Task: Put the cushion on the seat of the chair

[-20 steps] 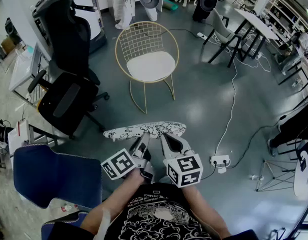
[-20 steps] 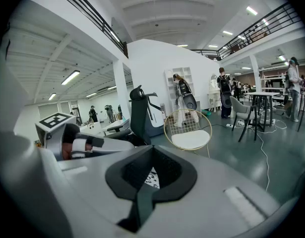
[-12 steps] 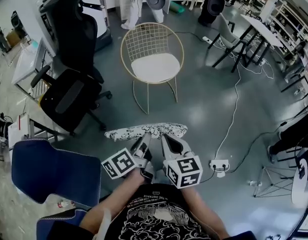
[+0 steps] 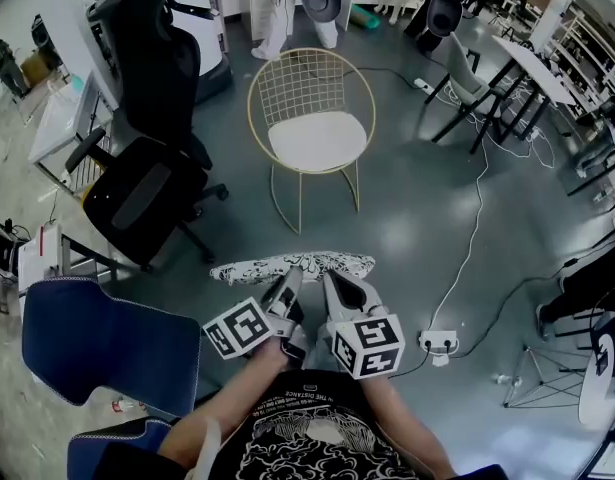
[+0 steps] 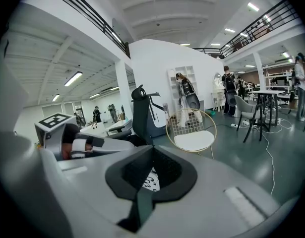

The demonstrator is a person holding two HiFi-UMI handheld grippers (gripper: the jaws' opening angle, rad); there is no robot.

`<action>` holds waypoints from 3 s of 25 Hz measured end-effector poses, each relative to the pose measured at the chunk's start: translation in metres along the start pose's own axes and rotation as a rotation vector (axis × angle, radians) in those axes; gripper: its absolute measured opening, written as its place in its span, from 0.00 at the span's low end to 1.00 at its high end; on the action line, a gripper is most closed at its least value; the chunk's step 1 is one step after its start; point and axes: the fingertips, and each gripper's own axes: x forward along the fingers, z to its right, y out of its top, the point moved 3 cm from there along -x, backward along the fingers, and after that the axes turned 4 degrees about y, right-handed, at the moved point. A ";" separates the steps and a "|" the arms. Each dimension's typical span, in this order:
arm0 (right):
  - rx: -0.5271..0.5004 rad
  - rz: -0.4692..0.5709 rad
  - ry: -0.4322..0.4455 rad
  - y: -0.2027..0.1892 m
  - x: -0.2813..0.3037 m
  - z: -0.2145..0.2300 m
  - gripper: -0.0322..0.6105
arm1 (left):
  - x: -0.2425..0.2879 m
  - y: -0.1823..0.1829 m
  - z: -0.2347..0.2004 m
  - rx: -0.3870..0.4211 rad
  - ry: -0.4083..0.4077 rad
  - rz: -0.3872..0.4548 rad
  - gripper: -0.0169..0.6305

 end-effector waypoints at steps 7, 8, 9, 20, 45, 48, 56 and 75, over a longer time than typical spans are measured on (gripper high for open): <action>0.013 0.000 0.017 0.016 0.026 0.039 0.05 | 0.042 0.014 0.002 0.016 0.025 0.014 0.05; 0.017 0.000 0.020 0.020 0.029 0.048 0.05 | 0.051 0.016 0.005 0.020 0.031 0.016 0.05; 0.021 0.000 0.024 0.024 0.033 0.056 0.05 | 0.059 0.017 0.007 0.023 0.037 0.017 0.05; 0.051 -0.025 0.071 0.054 0.081 0.128 0.05 | 0.144 0.037 0.014 0.011 0.072 0.029 0.05; 0.100 -0.004 0.096 0.078 0.088 0.245 0.05 | 0.256 0.027 0.042 0.059 0.127 0.046 0.05; 0.097 -0.008 0.081 0.081 0.093 0.254 0.05 | 0.268 0.031 0.041 0.049 0.114 0.038 0.05; 0.092 -0.049 0.036 0.085 0.129 0.270 0.05 | 0.299 0.052 0.016 -0.003 0.118 0.006 0.05; 0.112 -0.128 0.045 0.137 0.262 0.332 0.05 | 0.408 0.120 -0.017 -0.106 0.176 -0.077 0.05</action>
